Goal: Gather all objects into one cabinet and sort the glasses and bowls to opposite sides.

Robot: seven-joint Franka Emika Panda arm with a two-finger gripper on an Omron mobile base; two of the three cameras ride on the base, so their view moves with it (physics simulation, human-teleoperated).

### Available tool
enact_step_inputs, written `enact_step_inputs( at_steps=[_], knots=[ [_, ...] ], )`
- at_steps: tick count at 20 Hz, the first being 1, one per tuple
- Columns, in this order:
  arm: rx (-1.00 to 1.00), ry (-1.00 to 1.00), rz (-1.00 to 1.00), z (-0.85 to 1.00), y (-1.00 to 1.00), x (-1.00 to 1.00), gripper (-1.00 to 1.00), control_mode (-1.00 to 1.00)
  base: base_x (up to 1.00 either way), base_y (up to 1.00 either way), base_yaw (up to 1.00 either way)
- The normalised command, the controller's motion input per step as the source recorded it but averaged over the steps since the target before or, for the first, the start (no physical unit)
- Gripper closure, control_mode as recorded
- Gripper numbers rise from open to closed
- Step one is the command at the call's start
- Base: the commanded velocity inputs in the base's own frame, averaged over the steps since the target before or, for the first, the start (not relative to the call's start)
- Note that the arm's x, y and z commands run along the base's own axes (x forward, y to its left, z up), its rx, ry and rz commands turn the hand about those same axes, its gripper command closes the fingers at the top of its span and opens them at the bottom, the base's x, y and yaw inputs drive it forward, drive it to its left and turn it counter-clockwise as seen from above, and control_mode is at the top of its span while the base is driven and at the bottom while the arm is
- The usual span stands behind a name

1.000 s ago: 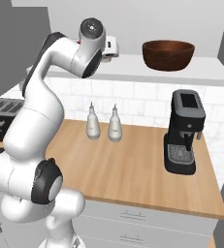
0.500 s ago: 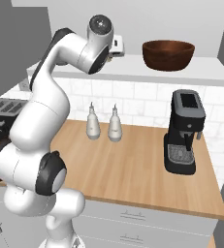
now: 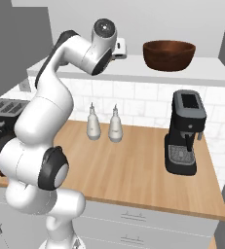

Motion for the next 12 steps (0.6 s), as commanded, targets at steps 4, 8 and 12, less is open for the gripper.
enact_step_inputs(
  at_steps=[4, 8, 12],
  knots=[
    [0.03, 0.00, 0.00, -0.02, 0.00, 0.49, -1.00, -1.00, 0.00, 0.00, 0.00],
    [0.04, 0.00, 0.00, 0.00, 0.00, 0.35, -1.00, -1.00, 0.00, 0.00, 0.00],
    [0.01, 0.00, 0.00, 0.00, 0.00, 0.20, -1.00, -1.00, 0.00, 0.00, 0.00]
  ],
)
